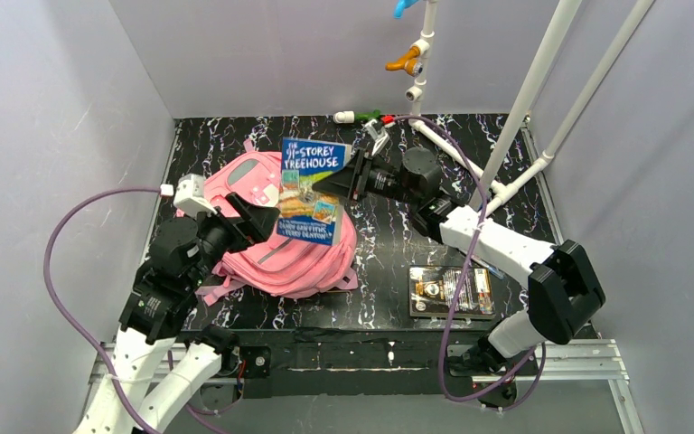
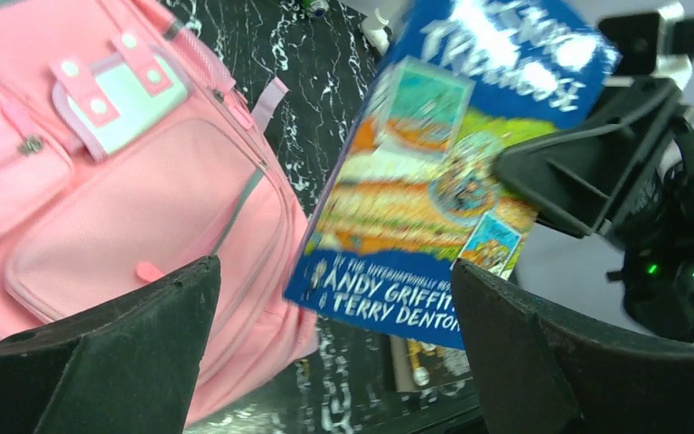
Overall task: Pack the student bag
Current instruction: Pick up the book from the center of the board.
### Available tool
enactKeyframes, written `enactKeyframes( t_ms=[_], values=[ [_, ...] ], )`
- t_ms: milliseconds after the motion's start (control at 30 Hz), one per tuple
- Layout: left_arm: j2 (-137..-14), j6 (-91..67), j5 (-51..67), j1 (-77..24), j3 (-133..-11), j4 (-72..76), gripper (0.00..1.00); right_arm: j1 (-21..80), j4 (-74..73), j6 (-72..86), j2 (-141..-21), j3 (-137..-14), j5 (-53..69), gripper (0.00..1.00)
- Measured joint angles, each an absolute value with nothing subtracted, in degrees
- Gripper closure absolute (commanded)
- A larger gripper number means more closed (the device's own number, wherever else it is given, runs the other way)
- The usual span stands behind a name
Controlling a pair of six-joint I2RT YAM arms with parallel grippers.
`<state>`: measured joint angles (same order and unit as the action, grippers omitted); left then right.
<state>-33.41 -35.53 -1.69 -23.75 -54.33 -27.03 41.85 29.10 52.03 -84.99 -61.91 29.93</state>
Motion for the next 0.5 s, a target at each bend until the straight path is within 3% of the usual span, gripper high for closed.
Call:
enactKeyframes(
  t_ms=[233, 433, 500],
  values=[
    [-32.45, -52.80, -2.83, -23.75, -47.42, -20.18, 0.02, 42.44, 54.74, 71.81, -92.64, -60.14, 18.26, 0.99],
    [-33.54, -61.14, 1.26, -23.75, -36.71, 0.89, 0.02, 45.69, 70.96, 87.74, -106.63, -60.90, 10.44, 0.99],
    [-33.95, -62.72, 1.28, -23.75, -34.04, 5.50, 0.08, 47.59, 73.08, 90.74, -109.01, -60.90, 7.31, 0.99]
  ],
)
